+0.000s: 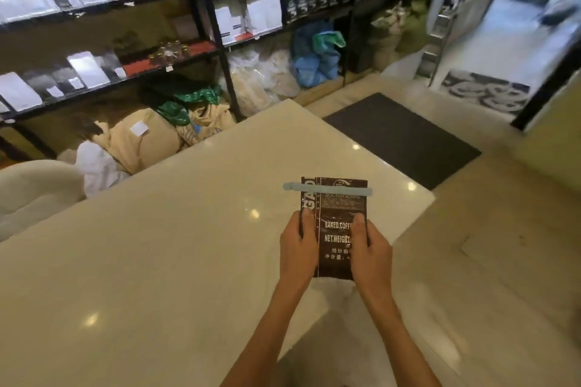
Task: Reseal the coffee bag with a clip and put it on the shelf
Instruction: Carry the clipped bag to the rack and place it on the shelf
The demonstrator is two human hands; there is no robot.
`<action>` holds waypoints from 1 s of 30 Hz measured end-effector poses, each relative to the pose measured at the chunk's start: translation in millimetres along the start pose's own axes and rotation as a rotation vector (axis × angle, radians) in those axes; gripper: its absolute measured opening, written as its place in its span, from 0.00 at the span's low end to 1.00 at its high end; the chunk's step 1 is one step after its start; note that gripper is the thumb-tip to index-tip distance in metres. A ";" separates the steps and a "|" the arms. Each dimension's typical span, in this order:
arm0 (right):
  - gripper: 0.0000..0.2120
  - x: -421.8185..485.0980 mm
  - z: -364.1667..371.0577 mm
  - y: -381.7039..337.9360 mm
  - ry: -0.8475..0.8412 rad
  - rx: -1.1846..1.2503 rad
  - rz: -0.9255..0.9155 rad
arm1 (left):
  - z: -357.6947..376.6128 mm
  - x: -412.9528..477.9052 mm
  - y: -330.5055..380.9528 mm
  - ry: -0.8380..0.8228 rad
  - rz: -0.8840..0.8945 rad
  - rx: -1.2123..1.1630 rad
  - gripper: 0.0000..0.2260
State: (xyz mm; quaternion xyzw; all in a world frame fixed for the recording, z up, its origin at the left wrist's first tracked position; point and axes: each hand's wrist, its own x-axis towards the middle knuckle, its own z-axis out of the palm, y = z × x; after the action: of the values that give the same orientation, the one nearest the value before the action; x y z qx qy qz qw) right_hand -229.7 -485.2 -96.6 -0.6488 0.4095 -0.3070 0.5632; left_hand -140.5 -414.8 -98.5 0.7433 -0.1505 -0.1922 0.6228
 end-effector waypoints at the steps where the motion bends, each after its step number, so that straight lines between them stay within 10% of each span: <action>1: 0.10 11.2 -23.1 5.4 0.053 0.006 0.014 | 28.3 0.4 3.7 -0.051 0.013 0.008 0.14; 13: 0.23 131.1 -228.3 40.4 0.497 0.067 0.083 | 285.5 21.9 38.2 -0.486 0.104 0.022 0.15; 30: 0.26 480.8 -337.9 19.2 0.360 0.142 0.203 | 542.2 248.9 117.4 -0.516 -0.132 -0.204 0.24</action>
State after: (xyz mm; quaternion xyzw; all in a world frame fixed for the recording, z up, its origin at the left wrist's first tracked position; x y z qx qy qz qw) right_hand -294.7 -1069.6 -85.8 -0.4976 0.5442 -0.3877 0.5531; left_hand -176.0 -1021.7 -88.8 0.6113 -0.2354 -0.4293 0.6218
